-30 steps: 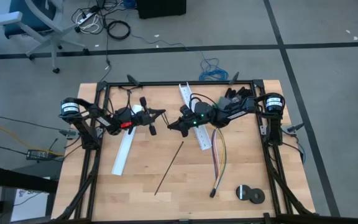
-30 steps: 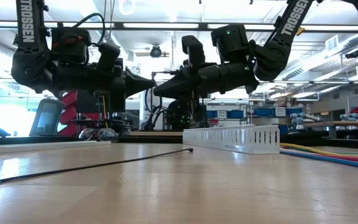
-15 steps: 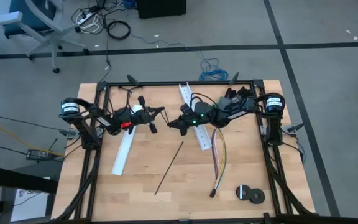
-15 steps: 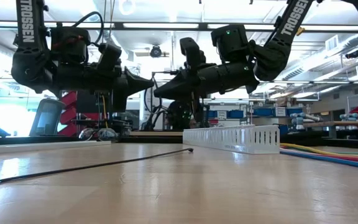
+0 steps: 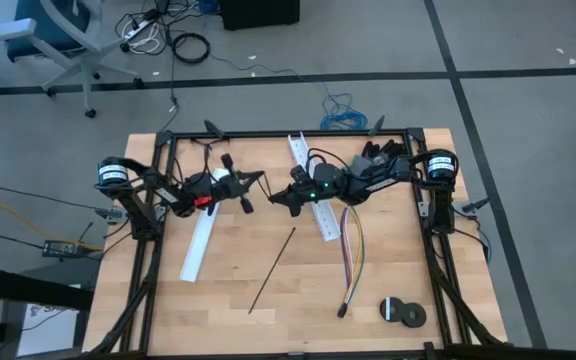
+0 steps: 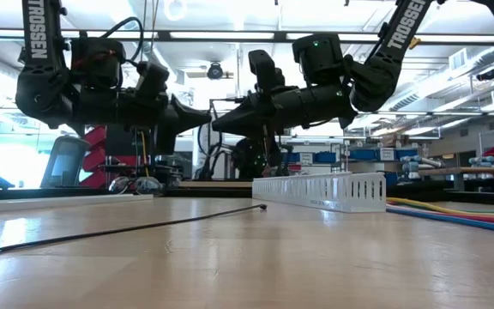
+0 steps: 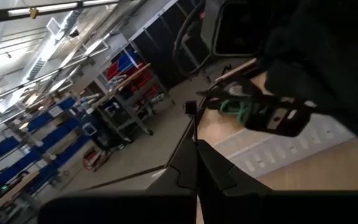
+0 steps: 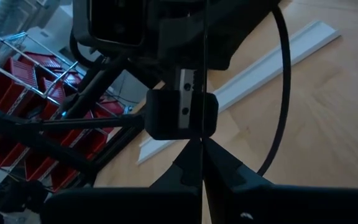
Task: Ziptie cables
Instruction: Prepare the black zip tie
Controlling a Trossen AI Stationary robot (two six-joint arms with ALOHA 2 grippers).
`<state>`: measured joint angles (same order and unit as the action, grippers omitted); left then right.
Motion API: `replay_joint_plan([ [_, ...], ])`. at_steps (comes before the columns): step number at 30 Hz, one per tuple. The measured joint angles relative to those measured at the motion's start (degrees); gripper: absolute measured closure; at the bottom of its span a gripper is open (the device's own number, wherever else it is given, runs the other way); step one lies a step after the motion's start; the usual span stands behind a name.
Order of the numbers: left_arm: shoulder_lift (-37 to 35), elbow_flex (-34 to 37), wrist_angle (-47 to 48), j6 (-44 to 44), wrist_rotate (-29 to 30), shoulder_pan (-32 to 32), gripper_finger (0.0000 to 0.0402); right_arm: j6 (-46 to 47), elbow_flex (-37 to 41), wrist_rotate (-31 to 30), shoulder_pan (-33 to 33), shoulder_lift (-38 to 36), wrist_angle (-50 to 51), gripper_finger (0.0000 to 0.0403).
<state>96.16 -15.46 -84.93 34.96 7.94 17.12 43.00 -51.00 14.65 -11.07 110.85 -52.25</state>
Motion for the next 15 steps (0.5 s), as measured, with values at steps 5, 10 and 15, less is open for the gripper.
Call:
replay_joint_plan([
  [5,0.00,0.00,-0.55,-0.18,-1.01,0.00,0.0401,0.09,0.00,0.40,-0.04,0.00,0.31,0.0403],
  [10,0.00,0.00,-1.79,-0.22,-1.13,-0.02,0.0401,0.29,0.00,0.49,-0.24,0.00,1.38,0.0403],
  [15,0.00,0.69,-2.18,-0.22,-1.10,-0.02,0.0401,-0.61,0.00,-0.02,-0.24,0.00,0.56,0.0403],
])
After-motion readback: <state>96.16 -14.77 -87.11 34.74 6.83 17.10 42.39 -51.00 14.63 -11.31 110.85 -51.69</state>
